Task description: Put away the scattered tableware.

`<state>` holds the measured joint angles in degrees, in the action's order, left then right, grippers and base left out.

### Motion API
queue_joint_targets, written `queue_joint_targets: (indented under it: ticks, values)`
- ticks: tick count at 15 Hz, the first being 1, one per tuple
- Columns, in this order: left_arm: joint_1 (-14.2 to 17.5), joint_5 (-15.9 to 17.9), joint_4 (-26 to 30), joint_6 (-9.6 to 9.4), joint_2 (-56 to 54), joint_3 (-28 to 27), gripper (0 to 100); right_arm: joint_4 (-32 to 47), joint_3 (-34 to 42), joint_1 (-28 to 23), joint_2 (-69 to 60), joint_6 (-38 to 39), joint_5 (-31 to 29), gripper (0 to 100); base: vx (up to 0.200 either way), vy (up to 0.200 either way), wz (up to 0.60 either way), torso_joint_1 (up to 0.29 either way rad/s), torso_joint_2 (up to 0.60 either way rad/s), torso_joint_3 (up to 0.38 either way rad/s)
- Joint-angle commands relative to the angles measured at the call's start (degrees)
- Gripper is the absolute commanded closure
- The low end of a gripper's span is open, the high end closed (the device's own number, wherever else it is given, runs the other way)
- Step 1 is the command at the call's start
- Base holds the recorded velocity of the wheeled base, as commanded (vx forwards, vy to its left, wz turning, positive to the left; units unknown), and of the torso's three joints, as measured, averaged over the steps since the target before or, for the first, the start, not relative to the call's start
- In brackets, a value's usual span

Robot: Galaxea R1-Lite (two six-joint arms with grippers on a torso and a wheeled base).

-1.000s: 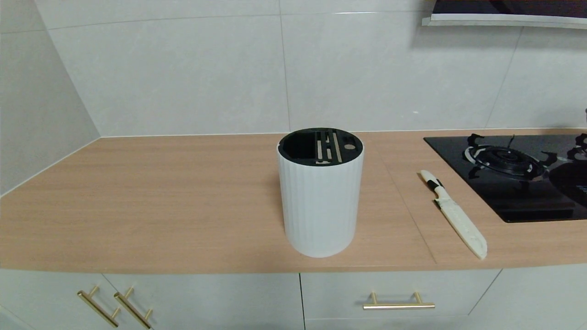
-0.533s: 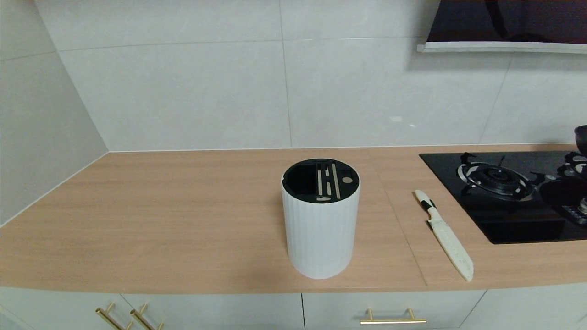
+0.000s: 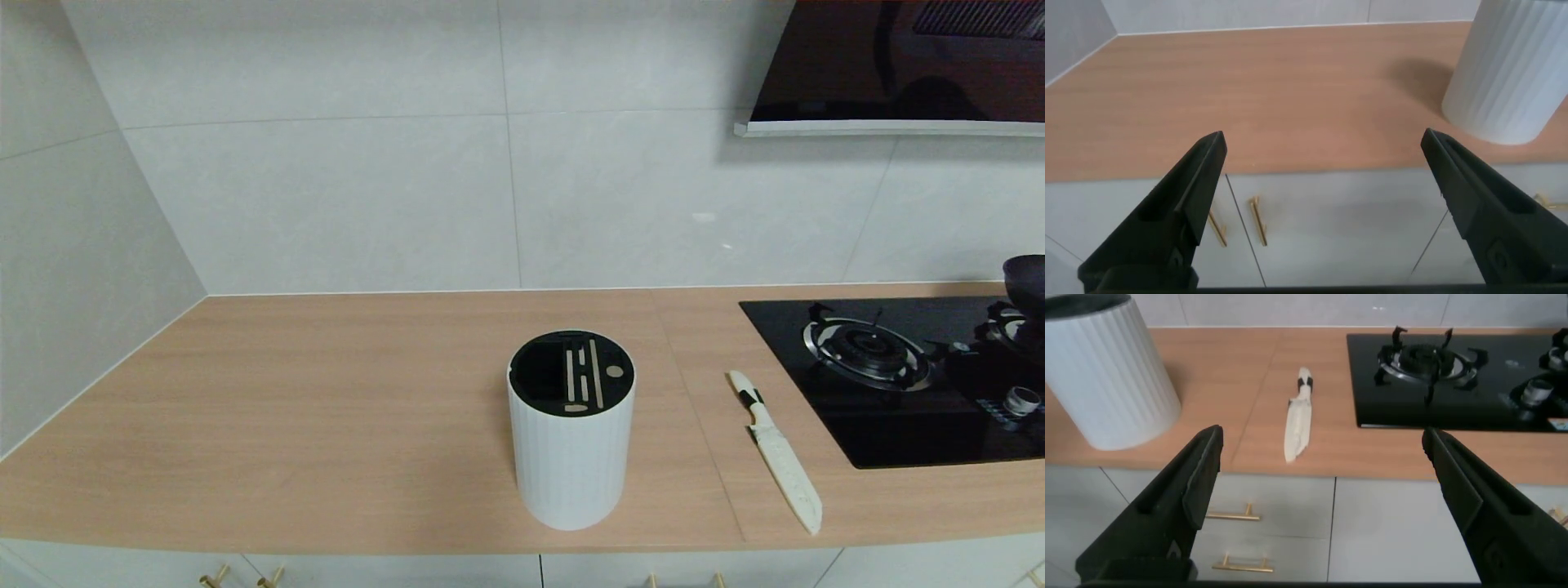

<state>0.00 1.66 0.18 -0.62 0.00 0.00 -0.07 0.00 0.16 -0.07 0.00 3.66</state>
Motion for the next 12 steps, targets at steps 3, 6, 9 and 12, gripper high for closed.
queue_joint_targets:
  ticks: [3,6,9,12]
  values:
    - [0.0,0.0,0.0,0.01,0.0,0.0,0,0.0,0.0,0.0,0.1,0.0,0.0,0,0.000,0.000,0.00,0.186,-0.38,-0.206]
    - [0.0,0.0,0.0,0.01,0.0,0.0,0,0.0,0.0,0.0,0.1,0.0,0.0,0,0.000,0.000,0.00,0.152,-0.32,-0.167]
    - [0.0,0.0,0.0,0.01,0.0,0.0,0,0.0,0.0,0.1,0.1,0.1,0.0,0,0.000,0.000,0.00,0.015,-0.02,-0.011]
    - [0.0,0.0,0.0,0.01,0.0,0.0,0,0.0,0.0,0.0,0.1,0.0,0.1,0,0.000,0.000,0.00,0.000,0.00,0.000]
